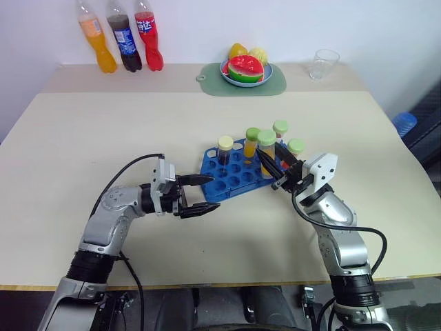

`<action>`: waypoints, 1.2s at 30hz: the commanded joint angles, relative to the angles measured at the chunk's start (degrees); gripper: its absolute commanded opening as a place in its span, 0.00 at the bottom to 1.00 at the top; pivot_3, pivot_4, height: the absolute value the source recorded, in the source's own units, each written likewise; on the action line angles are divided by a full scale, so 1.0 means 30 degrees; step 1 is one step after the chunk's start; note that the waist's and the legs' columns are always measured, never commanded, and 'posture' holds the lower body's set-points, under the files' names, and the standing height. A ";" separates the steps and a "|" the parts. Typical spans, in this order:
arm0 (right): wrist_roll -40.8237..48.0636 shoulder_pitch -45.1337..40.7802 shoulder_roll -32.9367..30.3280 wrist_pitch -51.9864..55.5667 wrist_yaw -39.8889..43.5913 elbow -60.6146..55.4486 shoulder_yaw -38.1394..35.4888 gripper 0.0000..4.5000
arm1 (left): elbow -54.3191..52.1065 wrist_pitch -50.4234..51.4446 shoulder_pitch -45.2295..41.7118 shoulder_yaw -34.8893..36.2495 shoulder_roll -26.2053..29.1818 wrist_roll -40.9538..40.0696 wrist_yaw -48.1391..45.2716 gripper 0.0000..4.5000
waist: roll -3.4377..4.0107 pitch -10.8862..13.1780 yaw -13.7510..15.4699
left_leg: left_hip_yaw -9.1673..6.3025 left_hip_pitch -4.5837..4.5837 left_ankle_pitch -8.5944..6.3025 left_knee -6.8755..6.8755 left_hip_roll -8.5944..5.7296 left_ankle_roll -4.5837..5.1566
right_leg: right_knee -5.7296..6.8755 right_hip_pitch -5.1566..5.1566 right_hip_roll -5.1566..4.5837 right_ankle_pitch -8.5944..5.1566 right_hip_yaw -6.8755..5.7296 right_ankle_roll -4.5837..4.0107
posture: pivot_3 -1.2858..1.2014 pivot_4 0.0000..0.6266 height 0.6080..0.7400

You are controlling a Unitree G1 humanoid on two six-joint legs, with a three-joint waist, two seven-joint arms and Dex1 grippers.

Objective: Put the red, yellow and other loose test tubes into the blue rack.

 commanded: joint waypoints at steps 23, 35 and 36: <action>-0.0131 -0.1270 0.0762 -0.3775 0.0534 0.4640 0.1002 0.43 | -0.1939 0.0664 0.1313 0.1234 0.0596 -0.0735 0.0726 0.83 | 0.0005 -0.0003 -0.0076 | 0.0005 0.0025 0.0000 -0.0003 0.0008 -0.0001 | 0.0012 0.0010 0.0001 0.0000 0.0001 -0.0001 | 0.52 0.24 1.00; -0.0444 0.2374 -0.4592 -0.0952 0.2726 -0.1687 0.0501 0.86 | -0.7284 0.9204 0.2561 0.3987 0.0585 -0.2106 1.1062 0.83 | 0.0005 0.0006 0.0039 | -0.0005 0.0015 -0.0001 -0.0010 0.0001 -0.0001 | 0.0005 0.0015 -0.0019 0.0027 0.0002 0.0051 | 0.52 0.24 1.00; -0.0140 0.2894 -0.5289 -0.0440 0.3100 -0.2363 0.0267 0.86 | -0.7793 1.0810 0.2392 0.4375 0.0820 -0.2797 1.1945 0.83 | 0.0002 0.0009 0.0048 | -0.0007 0.0014 -0.0001 -0.0013 0.0002 -0.0001 | 0.0006 0.0014 -0.0017 0.0024 0.0002 0.0049 | 0.52 0.24 1.00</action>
